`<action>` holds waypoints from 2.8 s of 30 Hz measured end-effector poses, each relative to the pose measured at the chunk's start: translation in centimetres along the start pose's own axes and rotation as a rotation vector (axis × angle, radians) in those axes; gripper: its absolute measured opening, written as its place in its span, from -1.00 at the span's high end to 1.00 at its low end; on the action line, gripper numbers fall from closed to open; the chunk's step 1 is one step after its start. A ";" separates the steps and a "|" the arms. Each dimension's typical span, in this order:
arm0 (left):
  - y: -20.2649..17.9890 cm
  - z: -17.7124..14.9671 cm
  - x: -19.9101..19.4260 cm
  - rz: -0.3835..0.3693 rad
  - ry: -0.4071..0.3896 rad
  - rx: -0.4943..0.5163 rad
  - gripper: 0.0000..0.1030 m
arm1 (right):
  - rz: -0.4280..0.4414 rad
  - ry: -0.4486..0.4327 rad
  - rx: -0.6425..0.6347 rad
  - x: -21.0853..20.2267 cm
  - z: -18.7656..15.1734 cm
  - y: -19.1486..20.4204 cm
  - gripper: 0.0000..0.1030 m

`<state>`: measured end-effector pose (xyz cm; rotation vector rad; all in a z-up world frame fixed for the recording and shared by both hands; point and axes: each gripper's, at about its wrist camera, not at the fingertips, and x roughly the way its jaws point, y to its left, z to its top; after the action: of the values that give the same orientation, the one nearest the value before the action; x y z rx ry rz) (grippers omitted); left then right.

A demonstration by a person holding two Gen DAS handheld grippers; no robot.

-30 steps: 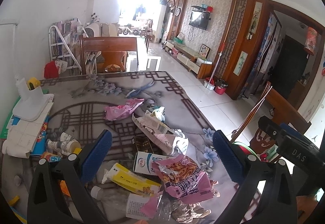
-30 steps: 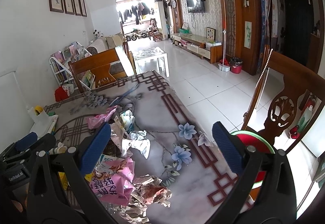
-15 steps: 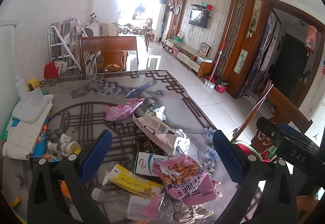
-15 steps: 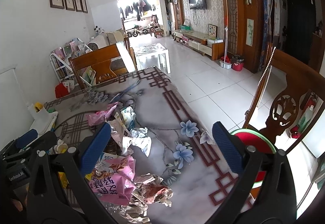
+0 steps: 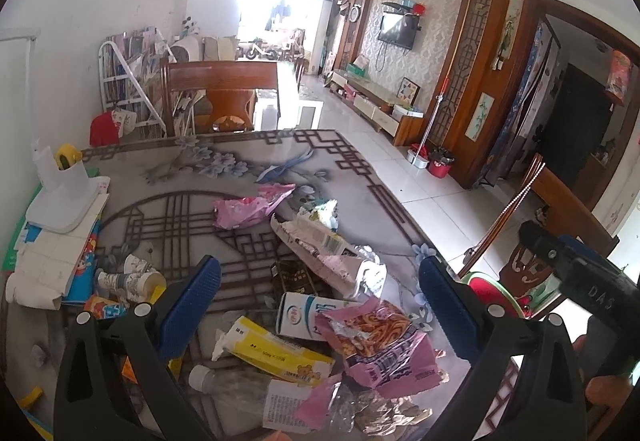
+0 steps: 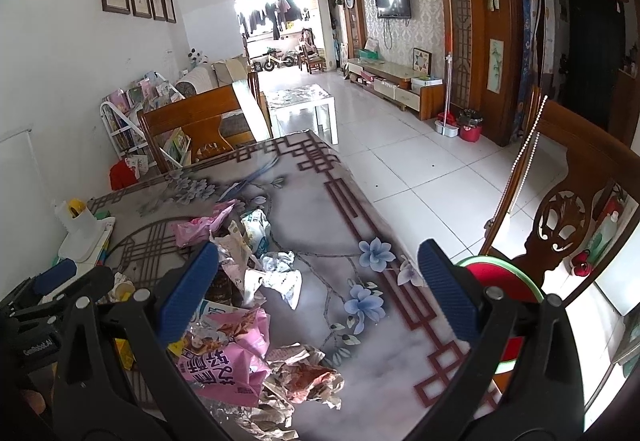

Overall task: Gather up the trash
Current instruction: 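Grasp the yellow iced-tea carton with the left tool while the right tool grasps the pink snack bag, then carry both items over the red bucket and open both tools to drop them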

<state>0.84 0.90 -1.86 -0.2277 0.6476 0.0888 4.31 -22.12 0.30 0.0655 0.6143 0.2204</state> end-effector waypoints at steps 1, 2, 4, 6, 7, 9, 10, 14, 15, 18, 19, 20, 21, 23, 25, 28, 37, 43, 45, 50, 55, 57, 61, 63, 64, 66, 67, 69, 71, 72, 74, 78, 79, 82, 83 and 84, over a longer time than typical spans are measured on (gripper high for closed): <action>0.3 -0.2 0.1 0.010 0.006 0.003 -0.84 | -0.001 0.001 0.000 0.0 0.0 0.0 -0.91; 0.4 -0.3 0.2 0.018 0.010 0.009 -0.84 | -0.002 0.003 -0.001 0.1 0.0 0.1 -0.91; 1.1 -0.8 0.6 0.041 0.027 0.036 -0.84 | -0.003 0.005 -0.001 0.1 0.0 0.1 -0.91; 2.0 -1.3 1.1 0.069 0.053 0.050 -0.84 | -0.004 0.006 0.000 0.1 0.0 0.1 -0.91; 2.6 -1.5 1.3 0.077 0.065 0.046 -0.83 | -0.005 0.007 0.001 0.1 0.0 0.1 -0.91; 4.6 -2.1 1.8 0.089 0.105 0.012 -0.78 | -0.006 0.009 0.004 0.1 -0.1 -0.1 -0.91; 5.2 -2.3 1.8 0.094 0.112 0.005 -0.74 | -0.006 0.009 0.004 0.1 -0.1 -0.1 -0.91; 8.6 -3.7 2.8 0.136 0.166 0.008 -0.48 | -0.004 0.020 0.009 0.4 -0.3 -0.1 -0.91; 9.8 -4.2 3.5 0.152 0.198 0.003 -0.33 | -0.003 0.020 0.008 0.4 -0.3 -0.1 -0.91; 13.0 -5.7 5.4 0.197 0.292 -0.029 0.05 | -0.003 0.021 0.004 0.5 -0.4 0.1 -0.91; 14.1 -6.3 6.2 0.199 0.331 -0.051 0.07 | -0.003 0.022 0.005 0.6 -0.5 0.1 -0.91; 14.7 -6.6 6.7 0.195 0.355 -0.066 0.08 | -0.001 0.026 0.006 0.7 -0.6 0.2 -0.91; 15.3 -6.9 7.3 0.183 0.384 -0.080 0.08 | 0.002 0.033 0.007 0.8 -0.7 0.2 -0.91; 15.9 -7.3 8.5 0.180 0.424 -0.075 0.07 | 0.008 0.050 0.007 1.1 -0.9 0.4 -0.91; 15.7 -7.2 9.2 0.195 0.423 -0.034 -0.08 | 0.019 0.072 0.003 1.5 -1.2 0.5 -0.91; 15.4 -6.7 10.1 0.194 0.438 -0.015 -0.41 | 0.060 0.149 -0.002 2.6 -1.7 0.8 -0.91; 14.9 -5.5 11.0 0.218 0.437 0.020 -0.56 | 0.202 0.417 0.062 7.0 -4.7 2.2 -0.91; 16.2 -5.9 11.5 0.235 0.469 0.013 -0.56 | 0.226 0.552 0.036 9.6 -6.9 4.6 -0.91; 16.3 -6.1 11.8 0.230 0.482 0.000 -0.56 | 0.237 0.580 0.012 10.0 -7.5 5.4 -0.91; 14.6 -7.0 12.9 0.225 0.514 0.052 -0.56 | 0.230 0.588 -0.022 10.5 -7.9 6.8 -0.91; 14.4 -8.3 13.3 0.228 0.539 0.028 -0.18 | 0.189 0.624 -0.134 11.5 -9.0 8.5 -0.91; 14.7 -8.3 12.8 0.220 0.527 -0.003 -0.16 | 0.181 0.606 -0.157 11.3 -9.3 8.6 -0.81; 14.6 -7.3 10.3 0.216 0.443 -0.045 -0.14 | 0.225 0.558 -0.116 10.3 -8.3 7.6 -0.33; 14.2 -6.5 8.5 0.196 0.393 -0.074 -0.14 | 0.242 0.502 -0.103 9.1 -7.1 7.0 -0.33; 13.7 -5.9 7.5 0.179 0.362 -0.086 -0.14 | 0.247 0.478 -0.096 8.5 -6.4 6.7 -0.33; 12.5 -4.8 6.1 0.143 0.315 -0.092 -0.14 | 0.255 0.440 -0.079 7.5 -5.3 6.0 -0.33; 11.5 -4.2 5.4 0.120 0.289 -0.090 -0.14 | 0.255 0.426 -0.073 7.2 -5.0 5.8 -0.33; 9.6 -3.4 4.7 0.081 0.253 -0.086 -0.14 | 0.249 0.385 -0.053 6.2 -3.9 4.8 -0.33; 7.1 -2.6 4.3 0.028 0.222 -0.084 -0.14 | 0.233 0.354 -0.028 5.4 -3.3 3.7 -0.33; 6.0 -2.2 4.2 0.004 0.213 -0.083 -0.14 | 0.222 0.342 -0.014 5.0 -3.2 3.0 -0.33; 3.5 -1.6 4.1 -0.056 0.200 -0.063 -0.14 | 0.195 0.324 0.022 4.3 -2.7 0.9 -0.33; -2.2 -1.0 5.3 -0.163 0.206 0.008 -0.15 | 0.120 0.299 0.091 3.2 -2.7 -3.6 -0.34; -3.9 -1.0 5.7 -0.189 0.211 0.023 -0.15 | 0.100 0.294 0.111 2.9 -2.7 -4.9 -0.34; -7.6 -1.3 6.1 -0.254 0.225 0.055 -0.15 | 0.029 0.281 0.177 2.2 -2.7 -9.9 -0.34; -9.4 -1.4 6.5 -0.277 0.232 0.071 -0.15 | 0.011 0.277 0.190 2.0 -2.7 -11.0 -0.34; -11.1 -1.6 7.0 -0.298 0.241 0.086 -0.15 | -0.010 0.274 0.203 1.8 -2.8 -12.4 -0.35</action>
<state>7.16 -10.19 -5.28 -0.2512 0.8480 -0.2556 6.38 -33.78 -4.59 0.2311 0.9083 0.1578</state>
